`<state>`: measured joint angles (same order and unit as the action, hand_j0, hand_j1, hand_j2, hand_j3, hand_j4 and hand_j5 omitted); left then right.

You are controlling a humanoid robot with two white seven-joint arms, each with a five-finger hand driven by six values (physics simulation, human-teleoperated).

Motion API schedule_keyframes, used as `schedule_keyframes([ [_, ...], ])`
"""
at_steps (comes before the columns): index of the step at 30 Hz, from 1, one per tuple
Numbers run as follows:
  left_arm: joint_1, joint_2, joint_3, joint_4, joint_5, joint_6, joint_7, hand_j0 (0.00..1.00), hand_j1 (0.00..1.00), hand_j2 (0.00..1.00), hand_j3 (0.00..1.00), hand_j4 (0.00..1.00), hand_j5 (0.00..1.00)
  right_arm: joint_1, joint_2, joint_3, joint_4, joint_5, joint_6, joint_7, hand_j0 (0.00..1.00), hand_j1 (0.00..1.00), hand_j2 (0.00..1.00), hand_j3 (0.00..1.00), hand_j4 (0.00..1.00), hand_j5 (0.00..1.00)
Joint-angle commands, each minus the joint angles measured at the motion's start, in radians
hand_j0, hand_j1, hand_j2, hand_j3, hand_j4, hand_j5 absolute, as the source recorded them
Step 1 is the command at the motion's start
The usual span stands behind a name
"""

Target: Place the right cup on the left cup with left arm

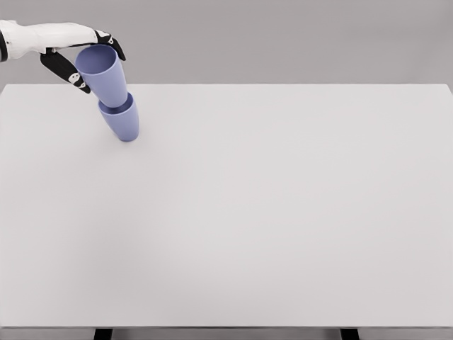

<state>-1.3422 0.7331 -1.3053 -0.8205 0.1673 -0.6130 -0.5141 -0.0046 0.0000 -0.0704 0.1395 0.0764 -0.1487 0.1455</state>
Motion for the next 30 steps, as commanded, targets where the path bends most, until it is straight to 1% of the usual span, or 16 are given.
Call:
schedule_keyframes([
  [1, 0.0, 0.0, 0.003, 0.0, 0.006, 0.002, 0.0, 0.56, 0.56, 0.56, 0.56, 0.56, 0.56, 0.0, 0.0, 0.0, 0.0, 0.0, 0.0, 0.0, 1.0, 1.0, 1.0, 1.0, 1.0, 1.0],
  [10, 0.003, -0.001, 0.003, 0.0, 0.003, 0.002, 0.0, 0.56, 0.56, 0.56, 0.56, 0.56, 0.56, 0.0, 0.0, 0.0, 0.0, 0.0, 0.0, 0.0, 1.0, 1.0, 1.0, 1.0, 1.0, 1.0],
  [12, 0.005, -0.015, 0.001, 0.001, 0.003, 0.002, 0.0, 0.56, 0.56, 0.56, 0.56, 0.56, 0.56, 0.0, 0.0, 0.0, 0.0, 0.0, 0.0, 0.0, 1.0, 1.0, 1.0, 1.0, 1.0, 1.0],
  [21, 0.009, -0.011, 0.004, 0.003, 0.003, 0.002, 0.002, 0.56, 0.56, 0.56, 0.56, 0.56, 0.56, 0.0, 0.0, 0.0, 0.0, 0.0, 0.0, 0.0, 1.0, 1.0, 1.0, 1.0, 1.0, 1.0],
  [23, 0.011, -0.012, 0.004, 0.023, 0.003, 0.002, 0.003, 0.56, 0.56, 0.56, 0.56, 0.56, 0.56, 0.0, 0.0, 0.0, 0.0, 0.0, 0.0, 0.0, 1.0, 1.0, 1.0, 1.0, 1.0, 1.0],
  [27, 0.011, -0.014, 0.003, 0.026, 0.001, 0.002, 0.003, 0.56, 0.56, 0.56, 0.56, 0.56, 0.56, 0.0, 0.0, 0.0, 0.0, 0.0, 0.0, 0.0, 1.0, 1.0, 1.0, 1.0, 1.0, 1.0],
  [30, 0.014, -0.024, 0.001, 0.054, 0.001, 0.002, 0.003, 0.57, 0.57, 0.57, 0.57, 0.57, 0.57, 0.0, 0.0, 0.0, 0.0, 0.0, 0.0, 0.0, 1.0, 1.0, 1.0, 1.0, 1.0, 1.0],
])
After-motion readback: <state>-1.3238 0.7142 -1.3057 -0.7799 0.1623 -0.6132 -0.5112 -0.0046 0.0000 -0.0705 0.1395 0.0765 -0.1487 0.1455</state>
